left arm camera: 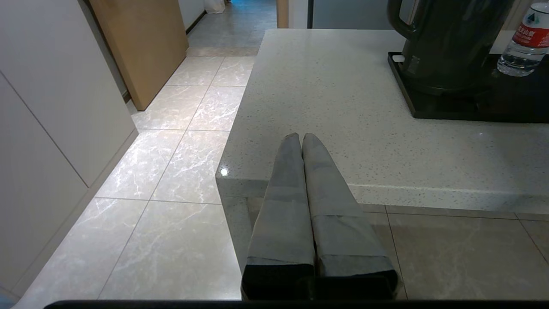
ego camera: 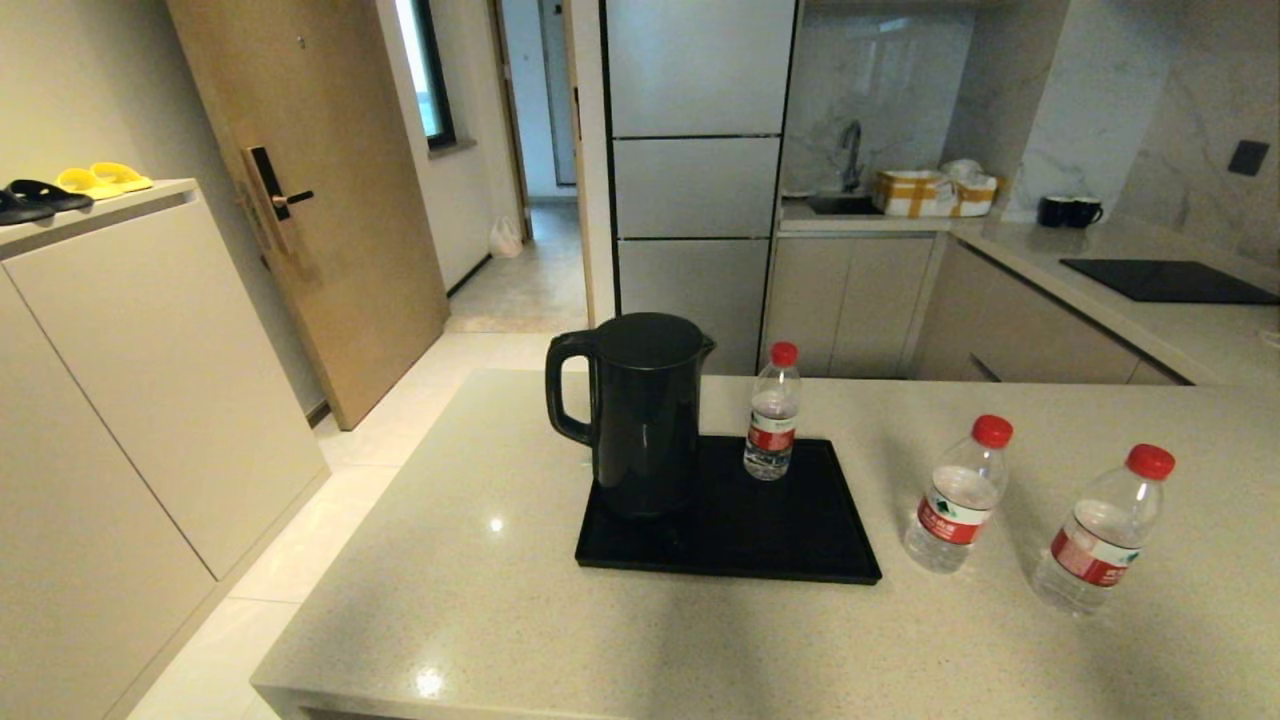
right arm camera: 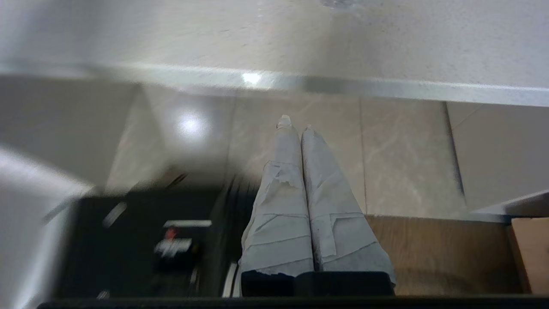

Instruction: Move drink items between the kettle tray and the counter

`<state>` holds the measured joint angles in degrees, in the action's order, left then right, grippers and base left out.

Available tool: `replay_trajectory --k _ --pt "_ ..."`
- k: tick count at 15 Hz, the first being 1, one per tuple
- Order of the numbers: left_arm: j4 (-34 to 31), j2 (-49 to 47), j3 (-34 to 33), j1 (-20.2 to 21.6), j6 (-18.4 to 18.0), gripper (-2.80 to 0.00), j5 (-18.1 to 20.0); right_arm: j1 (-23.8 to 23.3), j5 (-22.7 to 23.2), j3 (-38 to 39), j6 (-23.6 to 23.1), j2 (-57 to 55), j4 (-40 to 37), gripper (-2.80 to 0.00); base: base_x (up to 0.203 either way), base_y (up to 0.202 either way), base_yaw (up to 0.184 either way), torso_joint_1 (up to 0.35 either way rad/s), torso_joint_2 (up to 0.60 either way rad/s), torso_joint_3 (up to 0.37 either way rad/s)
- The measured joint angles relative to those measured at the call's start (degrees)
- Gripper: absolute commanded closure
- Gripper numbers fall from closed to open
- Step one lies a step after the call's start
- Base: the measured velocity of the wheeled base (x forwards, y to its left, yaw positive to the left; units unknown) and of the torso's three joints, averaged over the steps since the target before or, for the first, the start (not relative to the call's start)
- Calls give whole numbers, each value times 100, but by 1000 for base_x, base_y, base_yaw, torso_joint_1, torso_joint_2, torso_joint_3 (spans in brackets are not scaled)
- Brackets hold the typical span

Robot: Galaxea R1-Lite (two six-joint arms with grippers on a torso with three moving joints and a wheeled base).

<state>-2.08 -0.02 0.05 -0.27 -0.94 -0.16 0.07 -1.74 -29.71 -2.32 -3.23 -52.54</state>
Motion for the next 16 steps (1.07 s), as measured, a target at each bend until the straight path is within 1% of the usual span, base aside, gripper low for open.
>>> replay_trajectory --k 1,3,5,7,9,11,13,14,16 --pt "0 0 0 0 0 0 2 -2 -77 752 -17 85 789 0 0 0 0 0 0 0" --pt "0 0 0 2 0 0 0 2 40 1906 35 204 2608 0 0 0 0 0 0 0" --pt "-2 0 0 0 1 0 3 -5 133 2461 155 277 3846 0 0 0 0 0 0 0" --pt "-2 0 0 2 0 0 0 2 146 2593 140 313 4307 0 0 0 0 0 0 0" --pt "-2 0 2 0 0 0 -1 2 150 2625 128 323 4329 0 0 0 0 0 0 0" --pt "-2 0 0 0 1 0 0 2 168 2673 16 323 4445 0 0 0 0 0 0 0" --pt "0 0 0 0 1 0 0 1 195 2861 -119 323 5050 0 0 0 0 0 0 0" --pt "-1 0 0 0 0 0 0 0 203 2916 -145 323 5214 0 0 0 0 0 0 0" --pt "0 0 0 0 -3 0 0 0 210 2957 -169 323 5208 0 0 0 0 0 0 0"
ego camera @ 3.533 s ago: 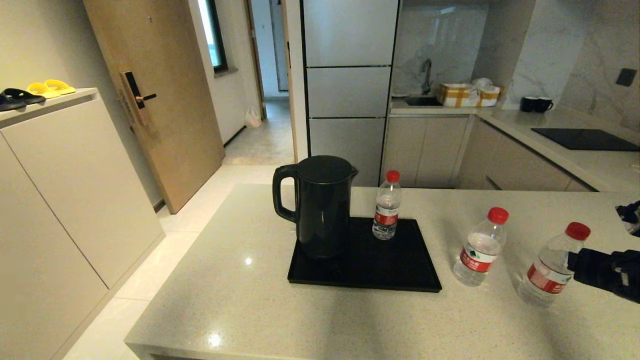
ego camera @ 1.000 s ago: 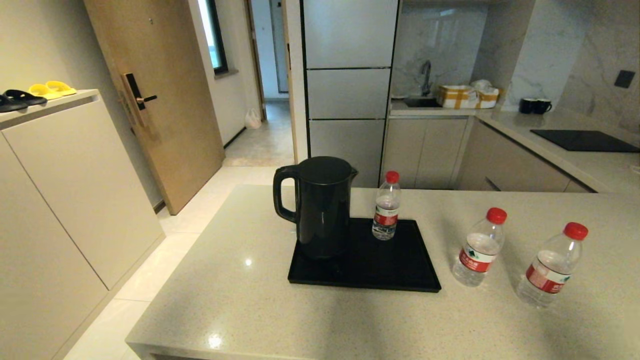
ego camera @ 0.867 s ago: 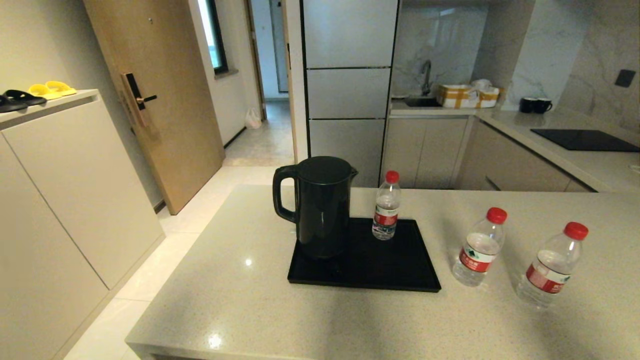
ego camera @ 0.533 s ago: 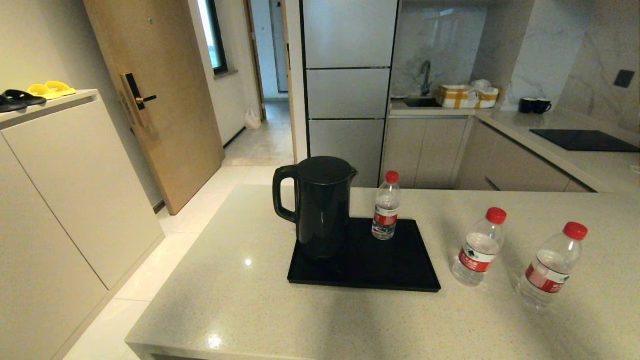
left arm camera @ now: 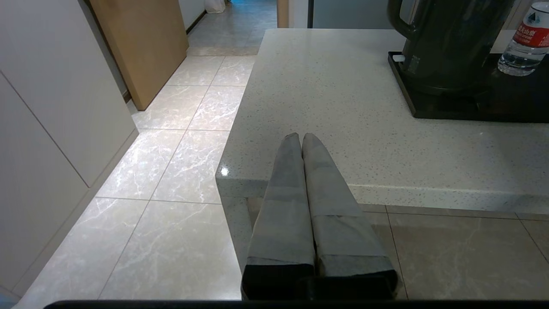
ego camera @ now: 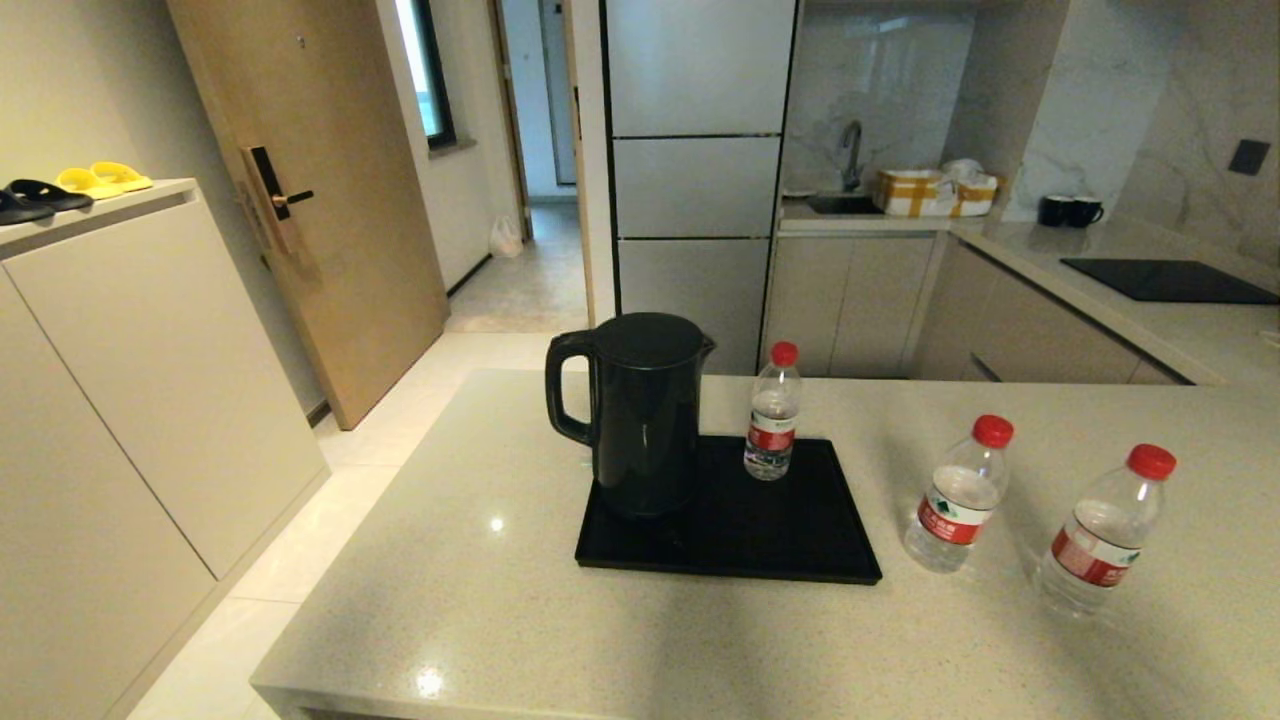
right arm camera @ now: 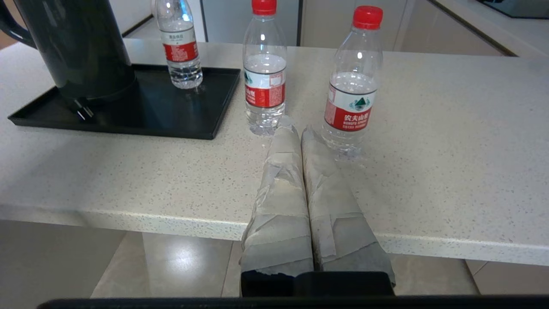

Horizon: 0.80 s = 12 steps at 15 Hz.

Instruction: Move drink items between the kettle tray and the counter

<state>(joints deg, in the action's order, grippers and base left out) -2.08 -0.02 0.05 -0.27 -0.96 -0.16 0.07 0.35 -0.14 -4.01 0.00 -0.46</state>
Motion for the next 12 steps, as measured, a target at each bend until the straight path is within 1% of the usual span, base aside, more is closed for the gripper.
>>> replay_trajectory --k 12 --pt "0 0 2 0 4 0 0 0 -9 14 62 0 5 0 0 0 0 0 0 0"
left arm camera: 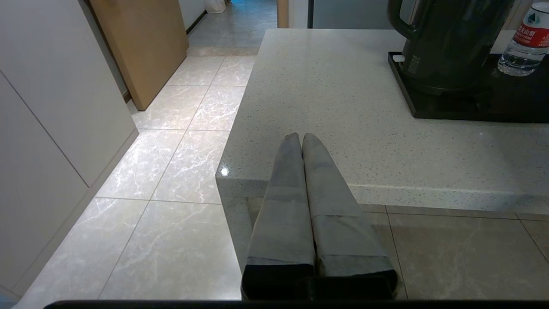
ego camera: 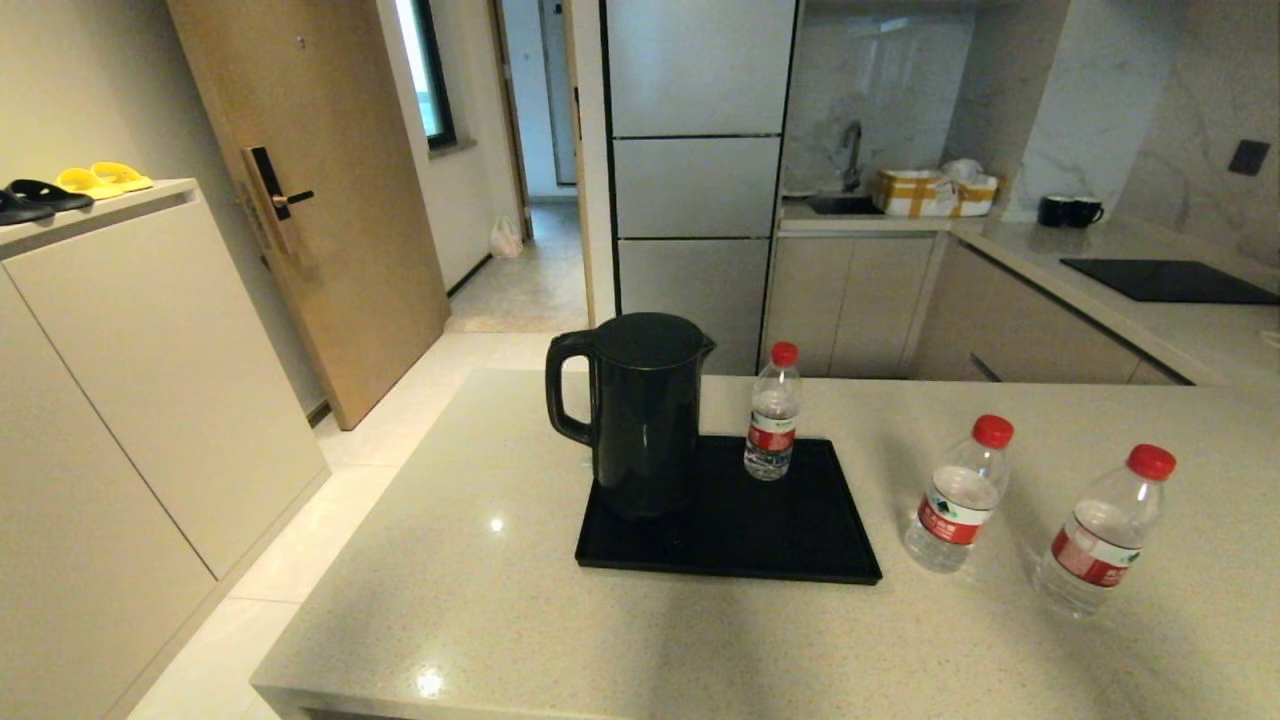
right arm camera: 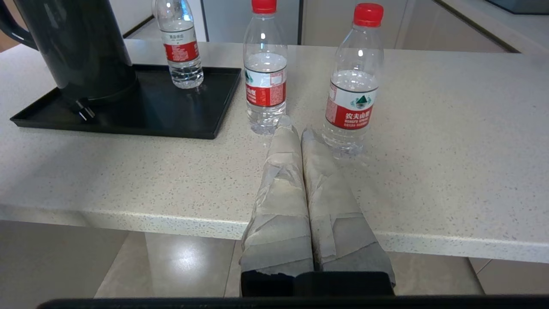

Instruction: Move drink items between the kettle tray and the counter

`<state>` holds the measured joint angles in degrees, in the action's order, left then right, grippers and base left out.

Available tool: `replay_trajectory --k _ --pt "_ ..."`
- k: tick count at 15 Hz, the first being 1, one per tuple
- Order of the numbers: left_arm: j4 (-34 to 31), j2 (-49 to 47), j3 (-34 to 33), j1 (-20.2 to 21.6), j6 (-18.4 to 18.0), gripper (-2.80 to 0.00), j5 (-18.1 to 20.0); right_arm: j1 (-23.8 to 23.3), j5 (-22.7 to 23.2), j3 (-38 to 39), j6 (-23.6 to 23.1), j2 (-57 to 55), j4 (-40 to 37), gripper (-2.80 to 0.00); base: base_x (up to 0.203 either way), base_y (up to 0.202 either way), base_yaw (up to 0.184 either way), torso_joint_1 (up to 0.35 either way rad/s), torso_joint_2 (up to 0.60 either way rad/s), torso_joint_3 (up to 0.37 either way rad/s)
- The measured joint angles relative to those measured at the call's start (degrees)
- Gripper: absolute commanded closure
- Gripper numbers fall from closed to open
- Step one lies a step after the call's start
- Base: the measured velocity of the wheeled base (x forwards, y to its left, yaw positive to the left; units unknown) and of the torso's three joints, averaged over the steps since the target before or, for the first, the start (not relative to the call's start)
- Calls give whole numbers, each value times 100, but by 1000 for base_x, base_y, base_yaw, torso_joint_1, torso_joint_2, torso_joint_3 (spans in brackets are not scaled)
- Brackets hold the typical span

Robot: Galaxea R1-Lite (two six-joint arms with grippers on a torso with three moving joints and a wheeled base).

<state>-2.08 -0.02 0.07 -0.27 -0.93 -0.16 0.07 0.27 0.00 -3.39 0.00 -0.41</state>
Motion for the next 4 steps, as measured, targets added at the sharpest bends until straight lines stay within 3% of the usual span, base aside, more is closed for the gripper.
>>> replay_trajectory --k 4 --pt "0 0 0 0 -1 0 1 0 -27 0 102 0 15 0 0 0 0 0 0 0"
